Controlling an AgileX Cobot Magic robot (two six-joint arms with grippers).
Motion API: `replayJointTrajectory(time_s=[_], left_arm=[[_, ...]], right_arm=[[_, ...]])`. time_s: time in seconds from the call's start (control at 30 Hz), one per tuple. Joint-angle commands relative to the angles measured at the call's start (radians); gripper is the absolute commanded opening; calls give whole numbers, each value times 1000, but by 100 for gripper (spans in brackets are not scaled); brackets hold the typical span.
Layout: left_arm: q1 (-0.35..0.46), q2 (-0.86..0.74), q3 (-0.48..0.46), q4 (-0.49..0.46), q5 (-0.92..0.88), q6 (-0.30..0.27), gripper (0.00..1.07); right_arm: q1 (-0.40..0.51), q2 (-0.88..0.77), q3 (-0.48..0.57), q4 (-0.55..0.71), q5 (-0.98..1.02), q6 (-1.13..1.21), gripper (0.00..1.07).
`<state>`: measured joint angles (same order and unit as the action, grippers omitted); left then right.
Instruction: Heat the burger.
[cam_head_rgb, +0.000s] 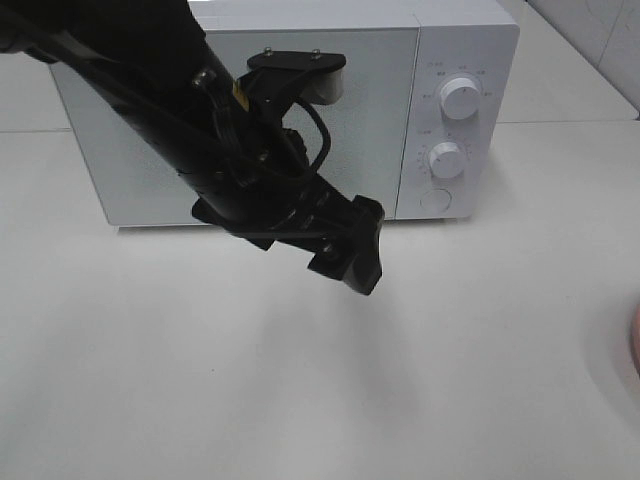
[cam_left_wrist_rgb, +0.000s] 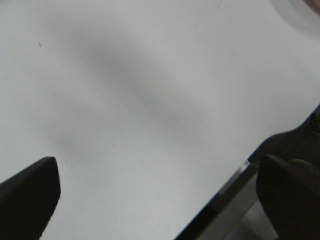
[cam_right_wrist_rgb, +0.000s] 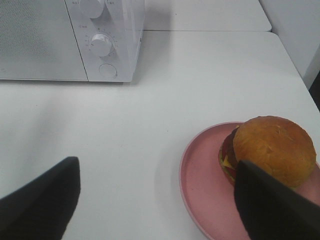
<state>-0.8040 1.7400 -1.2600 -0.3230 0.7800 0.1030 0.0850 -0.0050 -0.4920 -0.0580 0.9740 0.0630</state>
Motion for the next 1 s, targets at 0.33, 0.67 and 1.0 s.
replayJointTrajectory(time_s=[0.33,0.67,1.0], left_arm=[[7,-17,-6,60,181,-163,100],[239,-52,-4,67,334,-157,100],[513,-186,101,66,405,-96,100]], right_arm=[[-7,-34,2,2,-12,-10,76],[-7,-34,2,2,-12,-10,76],[-7,-34,2,2,-12,-10,76]])
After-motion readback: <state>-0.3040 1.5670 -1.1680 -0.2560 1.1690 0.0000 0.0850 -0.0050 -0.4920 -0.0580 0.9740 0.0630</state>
